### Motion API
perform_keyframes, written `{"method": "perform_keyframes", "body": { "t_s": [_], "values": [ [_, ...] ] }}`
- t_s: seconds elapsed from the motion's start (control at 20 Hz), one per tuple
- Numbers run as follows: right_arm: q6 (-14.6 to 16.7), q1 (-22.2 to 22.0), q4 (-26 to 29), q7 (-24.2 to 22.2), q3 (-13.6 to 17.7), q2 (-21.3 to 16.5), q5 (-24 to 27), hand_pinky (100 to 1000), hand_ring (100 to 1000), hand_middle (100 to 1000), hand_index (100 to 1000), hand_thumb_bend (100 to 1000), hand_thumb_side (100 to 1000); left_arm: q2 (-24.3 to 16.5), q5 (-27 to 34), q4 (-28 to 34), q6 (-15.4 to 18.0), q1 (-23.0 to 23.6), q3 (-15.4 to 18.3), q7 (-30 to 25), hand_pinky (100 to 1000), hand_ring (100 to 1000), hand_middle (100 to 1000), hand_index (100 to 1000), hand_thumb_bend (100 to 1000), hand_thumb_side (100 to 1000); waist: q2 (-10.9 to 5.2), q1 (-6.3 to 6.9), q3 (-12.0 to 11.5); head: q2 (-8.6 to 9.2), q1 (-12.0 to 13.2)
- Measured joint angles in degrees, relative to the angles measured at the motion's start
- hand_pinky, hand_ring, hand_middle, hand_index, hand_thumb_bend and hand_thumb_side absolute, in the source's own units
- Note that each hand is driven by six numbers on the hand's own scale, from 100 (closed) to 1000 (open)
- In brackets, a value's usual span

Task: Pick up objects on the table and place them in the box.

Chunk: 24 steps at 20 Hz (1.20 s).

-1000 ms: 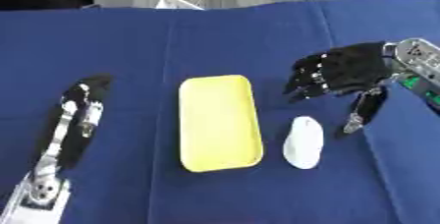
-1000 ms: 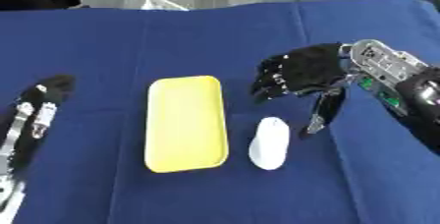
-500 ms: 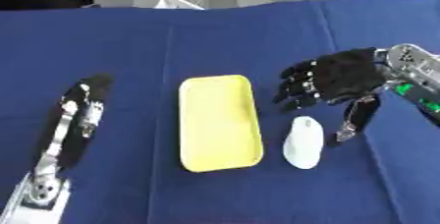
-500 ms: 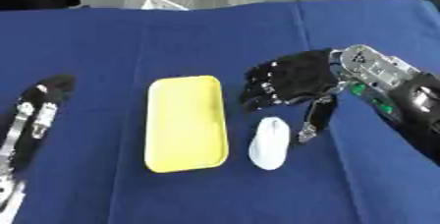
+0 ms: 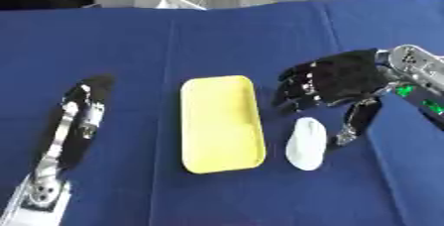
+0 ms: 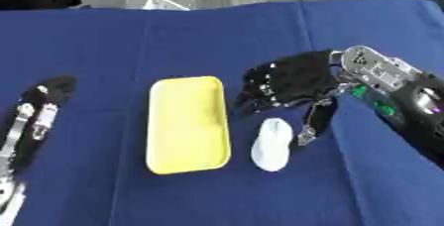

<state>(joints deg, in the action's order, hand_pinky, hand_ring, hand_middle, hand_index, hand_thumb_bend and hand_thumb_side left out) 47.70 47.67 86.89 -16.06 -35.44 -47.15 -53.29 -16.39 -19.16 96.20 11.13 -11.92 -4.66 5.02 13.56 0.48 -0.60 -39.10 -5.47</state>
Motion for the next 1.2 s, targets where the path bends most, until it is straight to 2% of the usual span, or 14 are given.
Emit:
{"method": "perform_keyframes", "body": {
  "t_s": [0.3,0.75,1.2],
  "values": [
    [-0.4,-0.1,0.0,-0.4,-0.2,0.0,0.1,940,867,860,892,646,465,0.0,0.0,0.0,0.1,0.0,-0.3,-0.1,797,803,814,897,100,1000,0.00,-0.02,-0.2,0.00,0.0],
    [0.1,-1.4,-1.5,0.1,-0.6,1.0,-3.8,940,867,860,893,646,457,0.0,0.0,0.0,0.2,-0.4,-0.3,-0.2,798,804,815,897,100,1000,0.27,-0.02,-0.3,0.00,0.0],
    [1.1,-1.5,-2.2,1.1,-0.6,1.5,-5.5,940,867,859,892,646,447,0.0,0.0,0.0,0.2,-0.4,-0.3,-0.3,798,805,815,897,100,1000,0.27,0.01,-0.3,0.00,0.0]
  ]
}}
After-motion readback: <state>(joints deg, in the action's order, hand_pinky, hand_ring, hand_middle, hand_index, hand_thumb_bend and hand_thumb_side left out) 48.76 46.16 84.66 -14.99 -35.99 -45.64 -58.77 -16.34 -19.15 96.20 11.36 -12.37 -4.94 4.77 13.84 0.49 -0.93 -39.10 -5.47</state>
